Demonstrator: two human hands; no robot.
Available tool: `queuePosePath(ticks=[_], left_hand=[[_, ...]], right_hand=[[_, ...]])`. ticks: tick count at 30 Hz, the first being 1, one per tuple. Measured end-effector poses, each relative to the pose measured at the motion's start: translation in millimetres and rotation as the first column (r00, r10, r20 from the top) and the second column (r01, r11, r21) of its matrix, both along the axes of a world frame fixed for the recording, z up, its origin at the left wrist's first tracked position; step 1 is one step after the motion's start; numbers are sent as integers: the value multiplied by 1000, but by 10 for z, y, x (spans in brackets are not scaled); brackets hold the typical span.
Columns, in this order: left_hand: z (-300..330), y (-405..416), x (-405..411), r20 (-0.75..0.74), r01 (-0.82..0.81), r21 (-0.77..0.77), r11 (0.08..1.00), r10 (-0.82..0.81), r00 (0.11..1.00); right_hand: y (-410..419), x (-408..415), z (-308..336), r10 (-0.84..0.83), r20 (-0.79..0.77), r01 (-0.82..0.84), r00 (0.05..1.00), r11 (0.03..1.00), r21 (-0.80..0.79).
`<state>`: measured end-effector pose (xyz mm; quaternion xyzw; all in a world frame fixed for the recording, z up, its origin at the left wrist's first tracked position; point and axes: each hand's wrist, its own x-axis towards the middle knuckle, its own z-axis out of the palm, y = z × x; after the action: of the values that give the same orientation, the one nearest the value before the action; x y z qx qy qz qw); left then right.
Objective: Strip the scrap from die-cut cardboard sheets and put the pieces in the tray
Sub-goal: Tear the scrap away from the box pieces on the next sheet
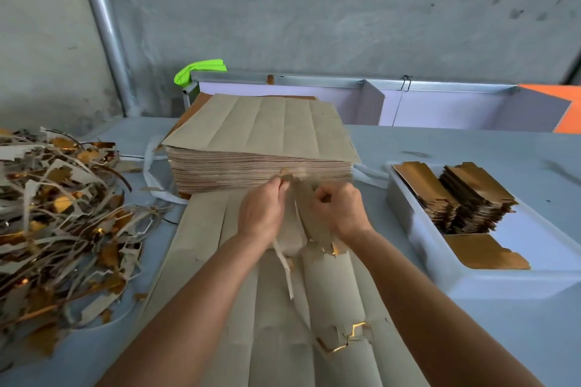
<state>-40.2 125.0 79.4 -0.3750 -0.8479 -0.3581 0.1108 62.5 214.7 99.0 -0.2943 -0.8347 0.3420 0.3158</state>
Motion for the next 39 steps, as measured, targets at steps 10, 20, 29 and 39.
queuePosePath(ticks=[10,20,29,39], left_hand=[[-586,-345,-145,133,-229,-172,958,253,958],[-246,-140,466,128,263,194,945,-290,948],[-355,24,615,728,211,339,917,-398,558],[-452,-159,300,643,251,215,944,-330,691]], right_hand=[[402,391,-31,-531,-280,113,800,592,-798],[134,242,2,-381,-454,-163,806,594,-788],[29,190,8,-330,-696,-526,638,472,-707],[566,583,146,-436,-416,258,799,871,-418]])
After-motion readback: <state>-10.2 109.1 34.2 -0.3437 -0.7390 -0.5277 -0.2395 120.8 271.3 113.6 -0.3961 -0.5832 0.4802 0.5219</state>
